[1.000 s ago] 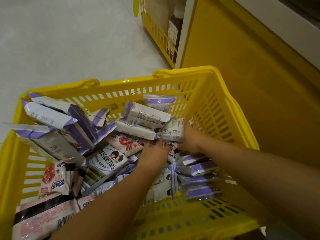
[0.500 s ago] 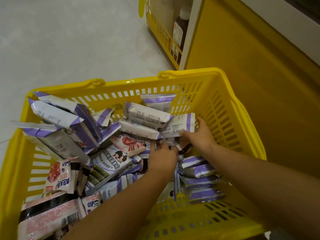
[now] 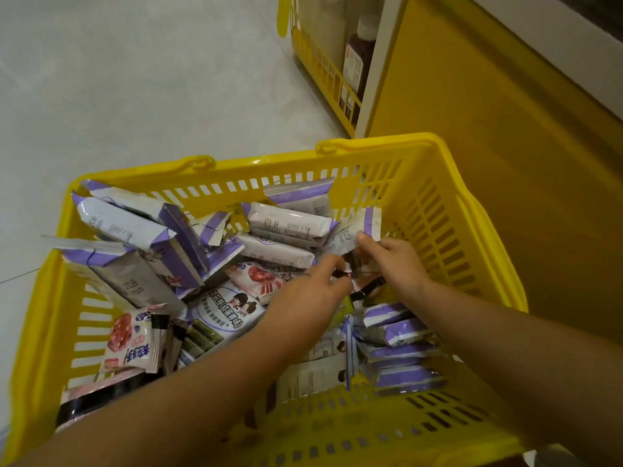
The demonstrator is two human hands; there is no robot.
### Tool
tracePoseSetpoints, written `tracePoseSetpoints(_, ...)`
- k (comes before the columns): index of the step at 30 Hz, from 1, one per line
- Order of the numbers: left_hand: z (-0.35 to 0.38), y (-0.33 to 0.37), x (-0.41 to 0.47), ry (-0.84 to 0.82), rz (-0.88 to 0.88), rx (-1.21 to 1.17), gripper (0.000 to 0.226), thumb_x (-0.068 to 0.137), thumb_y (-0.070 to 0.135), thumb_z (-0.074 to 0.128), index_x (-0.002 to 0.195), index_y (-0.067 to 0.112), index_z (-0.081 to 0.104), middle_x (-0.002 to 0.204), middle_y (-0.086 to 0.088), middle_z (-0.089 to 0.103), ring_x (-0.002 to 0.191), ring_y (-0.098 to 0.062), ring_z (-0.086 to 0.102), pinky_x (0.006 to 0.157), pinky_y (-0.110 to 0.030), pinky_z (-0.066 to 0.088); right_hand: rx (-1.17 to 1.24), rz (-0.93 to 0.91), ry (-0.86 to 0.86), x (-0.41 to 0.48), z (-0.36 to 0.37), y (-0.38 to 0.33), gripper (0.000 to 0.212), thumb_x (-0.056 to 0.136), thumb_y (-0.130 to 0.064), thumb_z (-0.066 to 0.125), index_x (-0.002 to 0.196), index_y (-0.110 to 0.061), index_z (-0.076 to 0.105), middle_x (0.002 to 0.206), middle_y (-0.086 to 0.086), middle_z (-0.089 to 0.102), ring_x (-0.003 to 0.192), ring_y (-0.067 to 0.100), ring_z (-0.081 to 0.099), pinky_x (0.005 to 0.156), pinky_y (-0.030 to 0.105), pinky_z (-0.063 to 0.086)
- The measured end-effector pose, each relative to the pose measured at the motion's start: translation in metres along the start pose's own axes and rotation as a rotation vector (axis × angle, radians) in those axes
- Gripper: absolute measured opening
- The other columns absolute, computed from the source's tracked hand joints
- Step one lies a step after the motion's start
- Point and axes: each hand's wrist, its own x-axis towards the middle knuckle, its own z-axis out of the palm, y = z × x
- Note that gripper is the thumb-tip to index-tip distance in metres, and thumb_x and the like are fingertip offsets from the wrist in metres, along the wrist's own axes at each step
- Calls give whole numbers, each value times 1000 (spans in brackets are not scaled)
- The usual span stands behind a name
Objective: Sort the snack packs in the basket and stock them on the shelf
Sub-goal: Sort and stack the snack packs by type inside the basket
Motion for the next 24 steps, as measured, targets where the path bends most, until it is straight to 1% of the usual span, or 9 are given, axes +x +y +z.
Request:
tracePoseSetpoints(2, -12, -11, 0, 28, 85, 122, 42, 76, 10, 74, 116, 16, 60, 142, -11, 43, 97, -31, 62, 77, -41, 56, -28, -81, -21, -2, 0, -4, 20, 93, -21, 58, 86, -6, 70, 86, 12, 69, 77, 20, 66, 60, 25, 56)
tracePoseSetpoints(4, -18, -23, 4, 26, 138, 245, 43, 78, 12, 72, 119, 18, 62, 147, -12, 42, 106, -33, 59, 89, -44, 48, -160, -215, -28, -5, -2, -9, 21, 92, -6, 53, 92, -14, 72, 94, -2, 65, 84, 5, 59, 66, 5, 44)
tracePoseSetpoints(7, -15, -34, 9, -12, 222, 402, 43, 85, 17, 64, 128, 21, 58, 151, -10, 37, 110, -33, 56, 92, -43, 41, -396, -421, -5, -7, -1, -17, 32, 91, -2, 50, 108, -17, 72, 109, -11, 57, 110, 3, 41, 90, 7, 26)
tracePoseSetpoints(11, -9, -36, 22, -45, 258, 524, 49, 91, 27, 58, 138, 25, 45, 152, -9, 35, 113, -32, 53, 94, -41, 36, -440, -511, -31, -3, 1, -41, 41, 89, 6, 44, 115, -14, 69, 113, -6, 55, 116, 6, 39, 92, 5, 26)
tracePoseSetpoints(12, -9, -37, 27, -42, 241, 546, 49, 92, 29, 55, 140, 27, 43, 152, -11, 33, 115, -32, 52, 95, -42, 34, -439, -492, -64, -2, -1, -45, 42, 89, 6, 42, 114, -13, 69, 113, -1, 59, 108, 3, 47, 90, 8, 33)
tracePoseSetpoints(15, -11, -39, 36, -48, 188, 581, 49, 94, 29, 51, 142, 29, 40, 155, -14, 28, 121, -32, 49, 97, -43, 31, -307, -328, -95, 3, -10, -46, 36, 92, 9, 40, 110, -7, 67, 97, 6, 66, 55, -7, 55, 53, 7, 43)
tracePoseSetpoints(18, -10, -44, 36, -76, 192, 587, 53, 96, 28, 50, 146, 30, 33, 159, -13, 19, 128, -34, 45, 102, -44, 30, -530, -162, -134, 10, -17, -26, 30, 92, 2, 52, 120, -7, 61, 121, 10, 63, 96, 9, 60, 81, 20, 47)
tracePoseSetpoints(21, -11, -48, 31, -64, 192, 572, 54, 95, 30, 52, 145, 32, 35, 159, -11, 20, 128, -34, 46, 99, -43, 32, -1032, -150, -367, 17, -12, 1, 59, 86, -16, 67, 139, -17, 43, 145, 13, 39, 128, 28, 42, 100, 34, 39)
tracePoseSetpoints(24, -11, -49, 26, -60, 184, 553, 52, 93, 32, 56, 142, 33, 40, 158, -11, 25, 126, -33, 49, 97, -43, 35, -1311, -285, -418, 29, -4, 13, 91, 76, -31, 78, 149, -25, 24, 156, 14, 9, 142, 35, 16, 112, 40, 27)
